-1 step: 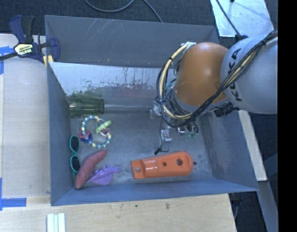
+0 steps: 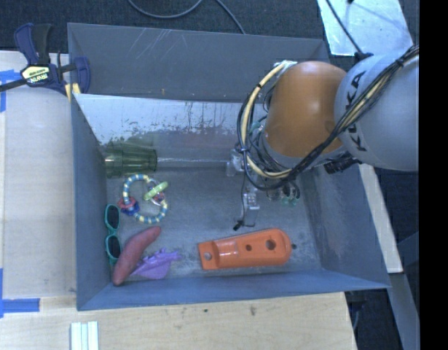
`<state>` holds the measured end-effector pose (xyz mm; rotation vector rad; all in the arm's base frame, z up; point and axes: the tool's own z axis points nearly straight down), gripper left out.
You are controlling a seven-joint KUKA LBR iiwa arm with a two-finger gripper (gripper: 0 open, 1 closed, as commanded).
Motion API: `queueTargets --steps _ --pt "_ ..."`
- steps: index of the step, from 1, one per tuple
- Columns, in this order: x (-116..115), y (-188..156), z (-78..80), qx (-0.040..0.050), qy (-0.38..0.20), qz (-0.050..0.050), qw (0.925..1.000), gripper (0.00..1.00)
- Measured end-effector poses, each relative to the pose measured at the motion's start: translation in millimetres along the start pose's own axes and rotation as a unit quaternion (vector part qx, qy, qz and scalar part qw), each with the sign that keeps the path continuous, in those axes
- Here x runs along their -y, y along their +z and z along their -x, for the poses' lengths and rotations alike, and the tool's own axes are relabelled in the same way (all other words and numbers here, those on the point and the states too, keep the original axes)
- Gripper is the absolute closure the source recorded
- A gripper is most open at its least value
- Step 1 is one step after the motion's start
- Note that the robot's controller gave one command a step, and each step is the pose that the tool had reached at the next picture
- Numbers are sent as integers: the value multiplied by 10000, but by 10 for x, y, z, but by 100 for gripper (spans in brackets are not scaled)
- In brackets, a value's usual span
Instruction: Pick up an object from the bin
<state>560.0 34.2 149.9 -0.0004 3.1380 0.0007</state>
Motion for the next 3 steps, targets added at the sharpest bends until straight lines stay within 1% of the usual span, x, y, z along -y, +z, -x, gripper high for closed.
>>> queueTargets --steps 1,2,3 --pt "108 322 -215 35 -664 3 9978 0" --pt "250 464 -551 -46 -1197 4 9928 0" --pt "314 344 -491 48 -1676 -5 9858 0"
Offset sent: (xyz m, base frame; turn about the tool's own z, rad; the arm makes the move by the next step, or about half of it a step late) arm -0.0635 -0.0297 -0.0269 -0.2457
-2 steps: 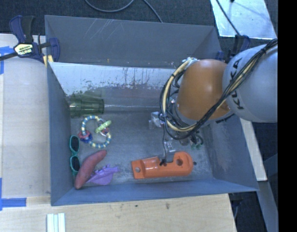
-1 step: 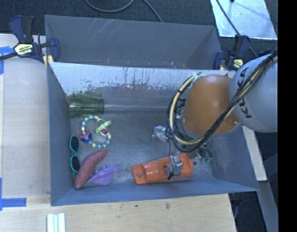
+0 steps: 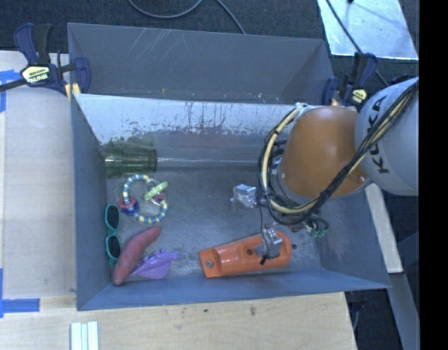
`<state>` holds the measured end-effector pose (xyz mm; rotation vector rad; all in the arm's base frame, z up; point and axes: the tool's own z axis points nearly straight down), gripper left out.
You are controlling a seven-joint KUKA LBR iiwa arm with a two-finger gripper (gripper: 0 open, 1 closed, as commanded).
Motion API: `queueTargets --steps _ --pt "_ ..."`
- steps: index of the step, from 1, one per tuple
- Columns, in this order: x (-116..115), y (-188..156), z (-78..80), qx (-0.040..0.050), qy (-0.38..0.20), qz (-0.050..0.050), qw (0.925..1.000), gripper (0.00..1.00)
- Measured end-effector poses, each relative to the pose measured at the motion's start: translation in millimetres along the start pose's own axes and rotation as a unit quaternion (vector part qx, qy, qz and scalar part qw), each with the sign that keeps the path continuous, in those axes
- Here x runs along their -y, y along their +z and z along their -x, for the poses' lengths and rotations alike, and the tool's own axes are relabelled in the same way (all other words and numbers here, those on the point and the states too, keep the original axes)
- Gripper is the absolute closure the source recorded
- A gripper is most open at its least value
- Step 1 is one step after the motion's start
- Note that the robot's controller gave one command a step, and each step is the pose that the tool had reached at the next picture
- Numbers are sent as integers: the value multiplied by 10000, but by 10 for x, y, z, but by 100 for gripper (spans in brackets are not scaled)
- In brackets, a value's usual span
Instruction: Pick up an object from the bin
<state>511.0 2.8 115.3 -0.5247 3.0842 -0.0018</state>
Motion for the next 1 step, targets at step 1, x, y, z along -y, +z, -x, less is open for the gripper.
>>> queueTargets --steps 1 --pt "172 327 -129 -64 881 11 9961 0"
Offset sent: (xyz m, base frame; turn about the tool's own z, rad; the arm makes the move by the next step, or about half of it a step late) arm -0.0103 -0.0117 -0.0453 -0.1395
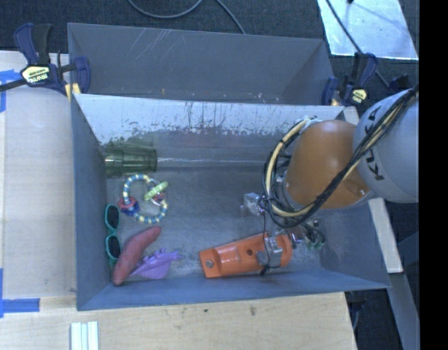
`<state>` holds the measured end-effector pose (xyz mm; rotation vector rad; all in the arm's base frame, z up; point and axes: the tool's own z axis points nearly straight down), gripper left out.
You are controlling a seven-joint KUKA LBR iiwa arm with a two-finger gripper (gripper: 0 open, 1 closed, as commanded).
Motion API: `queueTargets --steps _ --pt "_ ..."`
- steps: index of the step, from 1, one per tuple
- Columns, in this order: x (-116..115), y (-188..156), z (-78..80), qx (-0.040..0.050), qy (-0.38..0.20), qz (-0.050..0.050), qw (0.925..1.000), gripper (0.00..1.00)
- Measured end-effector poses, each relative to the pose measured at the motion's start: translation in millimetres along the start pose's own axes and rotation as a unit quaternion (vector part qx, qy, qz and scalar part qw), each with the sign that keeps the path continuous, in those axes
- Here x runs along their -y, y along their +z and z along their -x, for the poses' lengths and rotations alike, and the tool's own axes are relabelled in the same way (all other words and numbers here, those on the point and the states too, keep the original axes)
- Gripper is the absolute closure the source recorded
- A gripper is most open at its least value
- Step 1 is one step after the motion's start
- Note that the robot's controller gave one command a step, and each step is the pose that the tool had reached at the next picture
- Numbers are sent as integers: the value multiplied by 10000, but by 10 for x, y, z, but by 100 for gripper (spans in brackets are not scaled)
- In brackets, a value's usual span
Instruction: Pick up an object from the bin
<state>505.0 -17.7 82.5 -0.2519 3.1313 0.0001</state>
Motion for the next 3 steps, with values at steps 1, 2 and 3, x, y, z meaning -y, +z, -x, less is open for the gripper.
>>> queueTargets --steps 1,2,3 --pt "-74 86 7 105 -1557 -37 9877 100" --pt "-74 86 7 105 -1556 -37 9878 100" --pt "-78 40 -4 103 -1550 -30 9878 100"
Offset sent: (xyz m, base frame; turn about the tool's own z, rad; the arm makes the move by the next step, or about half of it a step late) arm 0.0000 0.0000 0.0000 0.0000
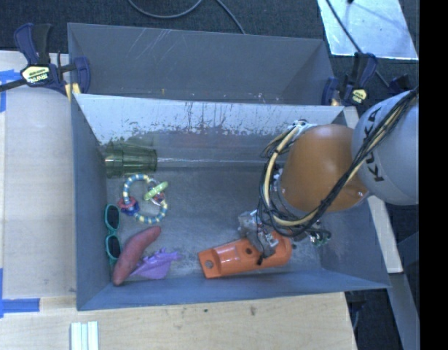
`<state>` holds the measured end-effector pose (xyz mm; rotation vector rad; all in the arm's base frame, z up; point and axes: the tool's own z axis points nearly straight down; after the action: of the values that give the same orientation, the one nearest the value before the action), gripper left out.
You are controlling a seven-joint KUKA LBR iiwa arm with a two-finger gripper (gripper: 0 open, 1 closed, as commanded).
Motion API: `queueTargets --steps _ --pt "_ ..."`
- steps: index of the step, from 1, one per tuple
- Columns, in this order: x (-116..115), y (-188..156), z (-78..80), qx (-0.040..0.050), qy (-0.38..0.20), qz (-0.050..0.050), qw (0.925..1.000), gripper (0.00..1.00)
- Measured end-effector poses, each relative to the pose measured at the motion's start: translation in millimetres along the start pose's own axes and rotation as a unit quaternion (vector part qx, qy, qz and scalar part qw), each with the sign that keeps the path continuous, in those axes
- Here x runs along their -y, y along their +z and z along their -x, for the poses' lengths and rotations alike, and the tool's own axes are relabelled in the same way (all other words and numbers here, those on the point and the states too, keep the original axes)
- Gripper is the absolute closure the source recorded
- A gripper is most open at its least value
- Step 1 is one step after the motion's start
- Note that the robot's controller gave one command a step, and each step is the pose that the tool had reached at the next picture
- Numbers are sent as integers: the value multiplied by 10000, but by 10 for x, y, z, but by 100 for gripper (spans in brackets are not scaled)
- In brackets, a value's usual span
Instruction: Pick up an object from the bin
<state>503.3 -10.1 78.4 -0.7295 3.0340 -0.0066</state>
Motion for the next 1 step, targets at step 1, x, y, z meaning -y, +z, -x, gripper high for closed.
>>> queueTargets --steps 1 --pt "-14 -196 -13 -32 -2 20 10000 100"
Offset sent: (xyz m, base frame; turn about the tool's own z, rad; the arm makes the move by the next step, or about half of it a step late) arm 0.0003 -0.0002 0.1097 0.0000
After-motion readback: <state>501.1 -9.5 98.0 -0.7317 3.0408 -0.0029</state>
